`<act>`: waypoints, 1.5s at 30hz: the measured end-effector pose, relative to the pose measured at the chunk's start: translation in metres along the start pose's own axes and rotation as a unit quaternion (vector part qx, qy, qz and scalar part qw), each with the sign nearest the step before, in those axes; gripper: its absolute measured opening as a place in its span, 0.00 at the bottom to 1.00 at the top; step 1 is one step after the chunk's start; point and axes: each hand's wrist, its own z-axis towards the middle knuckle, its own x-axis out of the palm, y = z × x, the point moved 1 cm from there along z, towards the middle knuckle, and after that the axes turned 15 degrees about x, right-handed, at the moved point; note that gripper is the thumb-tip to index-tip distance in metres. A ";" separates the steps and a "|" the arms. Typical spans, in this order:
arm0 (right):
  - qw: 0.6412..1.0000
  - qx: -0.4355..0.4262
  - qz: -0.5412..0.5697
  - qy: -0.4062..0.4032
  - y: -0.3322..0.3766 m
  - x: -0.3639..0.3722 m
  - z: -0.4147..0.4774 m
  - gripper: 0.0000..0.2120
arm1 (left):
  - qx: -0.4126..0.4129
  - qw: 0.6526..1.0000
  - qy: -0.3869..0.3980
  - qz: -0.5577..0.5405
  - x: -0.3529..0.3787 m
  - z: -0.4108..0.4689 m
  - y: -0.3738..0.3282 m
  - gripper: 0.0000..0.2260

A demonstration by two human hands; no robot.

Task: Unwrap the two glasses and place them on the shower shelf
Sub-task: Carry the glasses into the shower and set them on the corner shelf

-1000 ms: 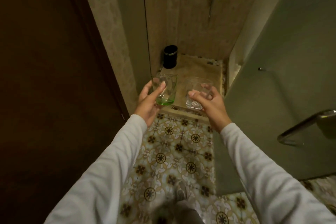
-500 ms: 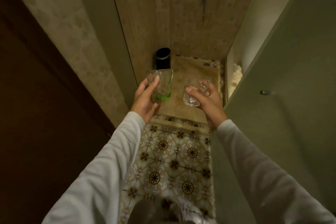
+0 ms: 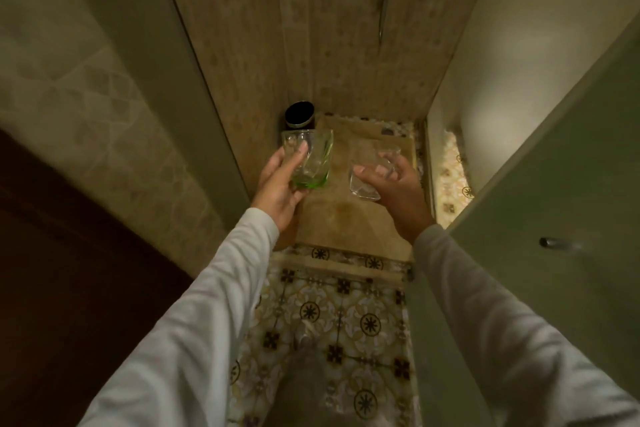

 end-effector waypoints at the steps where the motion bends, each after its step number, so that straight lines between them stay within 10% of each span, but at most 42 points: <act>1: 1.000 -0.003 -0.002 0.002 0.008 0.007 0.012 0.19 | -0.003 1.000 0.001 -0.004 -0.002 0.017 -0.002 0.30; 10: 0.999 0.013 0.035 -0.004 0.055 0.050 0.124 0.41 | -0.036 0.999 0.023 -0.009 -0.014 0.145 -0.023 0.14; 31: 0.999 -0.002 0.035 -0.012 0.143 0.022 0.377 0.21 | -0.060 0.998 0.014 -0.004 0.053 0.404 0.028 0.20; 45: 1.000 -0.016 -0.016 0.019 0.278 -0.050 0.577 0.28 | -0.061 0.998 -0.019 -0.001 0.185 0.608 0.043 0.26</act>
